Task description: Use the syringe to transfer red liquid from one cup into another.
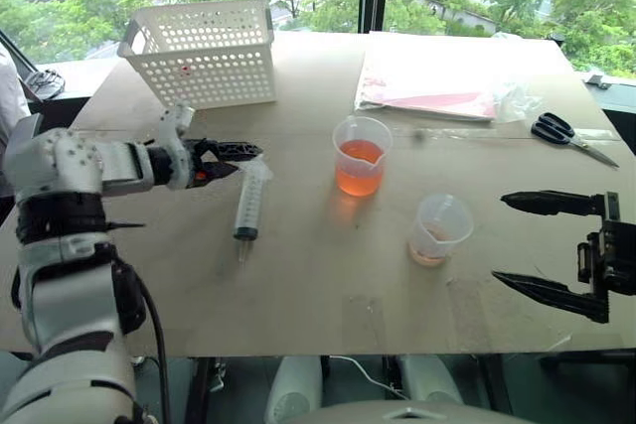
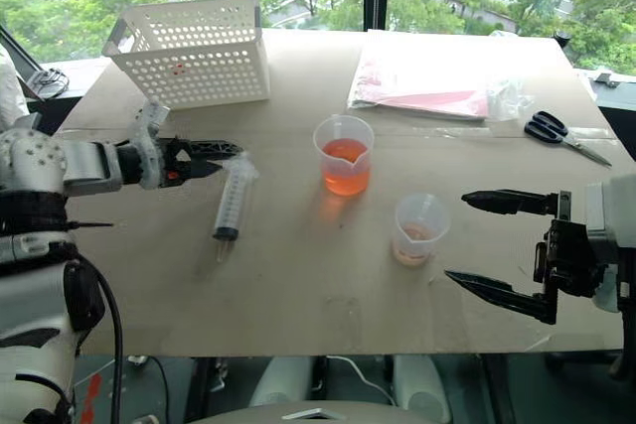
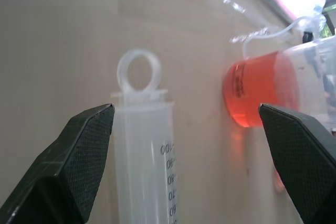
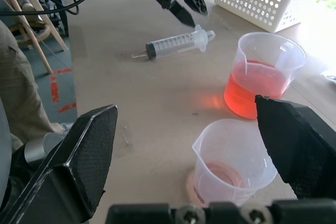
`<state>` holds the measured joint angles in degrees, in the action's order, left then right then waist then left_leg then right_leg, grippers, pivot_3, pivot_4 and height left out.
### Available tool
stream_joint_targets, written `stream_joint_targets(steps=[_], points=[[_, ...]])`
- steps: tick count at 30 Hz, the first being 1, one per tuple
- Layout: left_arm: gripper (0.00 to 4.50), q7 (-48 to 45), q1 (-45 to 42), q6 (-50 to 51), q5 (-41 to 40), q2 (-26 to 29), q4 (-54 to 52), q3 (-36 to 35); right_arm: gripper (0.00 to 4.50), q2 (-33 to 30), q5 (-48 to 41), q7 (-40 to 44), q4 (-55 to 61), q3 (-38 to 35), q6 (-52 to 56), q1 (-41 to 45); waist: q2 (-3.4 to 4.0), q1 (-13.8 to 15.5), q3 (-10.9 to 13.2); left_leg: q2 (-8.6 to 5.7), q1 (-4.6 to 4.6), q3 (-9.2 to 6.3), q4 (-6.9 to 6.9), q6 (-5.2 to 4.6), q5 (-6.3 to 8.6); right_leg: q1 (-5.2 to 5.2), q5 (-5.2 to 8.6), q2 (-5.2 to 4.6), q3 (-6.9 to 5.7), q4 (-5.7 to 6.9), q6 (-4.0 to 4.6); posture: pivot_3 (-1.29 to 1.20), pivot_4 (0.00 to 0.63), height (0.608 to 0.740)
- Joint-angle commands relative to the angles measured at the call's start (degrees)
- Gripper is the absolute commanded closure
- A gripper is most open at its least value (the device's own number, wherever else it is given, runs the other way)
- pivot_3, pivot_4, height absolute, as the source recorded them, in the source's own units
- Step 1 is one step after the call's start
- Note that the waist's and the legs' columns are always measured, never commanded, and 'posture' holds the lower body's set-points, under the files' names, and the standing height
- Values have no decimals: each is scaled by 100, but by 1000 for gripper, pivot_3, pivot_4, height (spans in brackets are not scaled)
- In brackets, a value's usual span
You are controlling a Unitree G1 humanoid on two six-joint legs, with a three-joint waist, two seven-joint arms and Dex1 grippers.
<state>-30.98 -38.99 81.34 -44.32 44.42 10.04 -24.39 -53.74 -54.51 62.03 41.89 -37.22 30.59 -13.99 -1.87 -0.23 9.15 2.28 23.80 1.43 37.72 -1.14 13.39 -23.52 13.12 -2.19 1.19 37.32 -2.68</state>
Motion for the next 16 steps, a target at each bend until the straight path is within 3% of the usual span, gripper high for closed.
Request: stream_joint_targets(steps=[1,7,10,13,16], points=[[36,105,1063,-734,-244,-233,-2397,-702,0,84,46,-14,-237,-317,-67,-93,-1,4,0,-3,3,0,0,0,0,0,0,-7,2,-2,0,0,150,740],[36,-659,3399,-2186,-239,-540,-4427,-1154,0,283,769,318,-937,-644,-266,-931,2,106,-8,-7,-7,4,0,-1,1,9,14,-3,2,-16,24,0,150,740],[36,-994,4462,-2749,-109,-606,-4829,-1272,0,375,1122,510,-1340,-694,-541,-1221,2,113,-13,-7,-9,3,0,-3,0,14,14,-3,0,-25,26,0,150,740],[36,-1717,6229,-3463,271,-749,-5118,-1566,0,448,1626,626,-1943,-551,-905,-1393,16,56,-29,-4,-14,6,1,-3,1,16,15,-1,1,-30,27,0,150,740],[36,-2011,7063,-3996,330,-886,-5203,-1663,0,430,1831,740,-2235,-444,-1126,-1397,16,20,-31,-1,-16,31,-11,-10,7,12,16,-2,14,-47,26,0,150,740]])
